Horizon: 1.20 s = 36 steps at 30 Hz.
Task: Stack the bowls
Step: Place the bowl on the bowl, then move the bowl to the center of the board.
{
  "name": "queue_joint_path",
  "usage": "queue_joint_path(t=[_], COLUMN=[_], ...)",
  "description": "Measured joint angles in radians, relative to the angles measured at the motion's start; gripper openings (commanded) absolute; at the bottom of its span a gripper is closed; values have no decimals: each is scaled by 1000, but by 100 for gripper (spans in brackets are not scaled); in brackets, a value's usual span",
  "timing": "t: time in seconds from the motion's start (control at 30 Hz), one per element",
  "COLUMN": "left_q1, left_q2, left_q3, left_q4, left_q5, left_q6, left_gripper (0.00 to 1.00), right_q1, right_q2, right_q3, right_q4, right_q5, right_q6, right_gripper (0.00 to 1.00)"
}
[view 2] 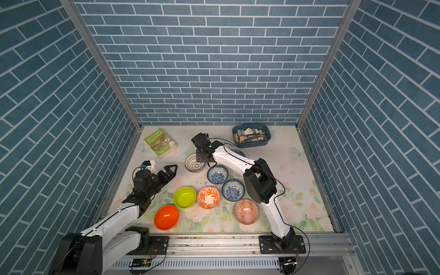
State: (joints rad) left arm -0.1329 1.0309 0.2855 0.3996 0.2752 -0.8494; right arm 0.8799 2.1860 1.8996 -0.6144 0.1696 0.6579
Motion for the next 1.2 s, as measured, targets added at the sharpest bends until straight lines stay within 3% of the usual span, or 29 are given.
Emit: queue_joint_path(t=[0.4,0.8,1.0,1.2], left_q1=[0,0,0,0], left_q2=[2,42,40,47], left_q3=[0,0,0,0], left_q4=[0,3,3,3], left_q5=[8,25,25,25], left_q6=[1,1,1,1], left_gripper=[100,100,100,100], right_q1=[0,-75,-132,-141], right_q2=[-37,-454,-579,-600], right_q3=[-13,-451,-626,-714], right_q4=[-41,66,105,127], right_q5=[45,-7,-50,-84], right_q6=[0,0,0,0], right_gripper=[34,36,37,36])
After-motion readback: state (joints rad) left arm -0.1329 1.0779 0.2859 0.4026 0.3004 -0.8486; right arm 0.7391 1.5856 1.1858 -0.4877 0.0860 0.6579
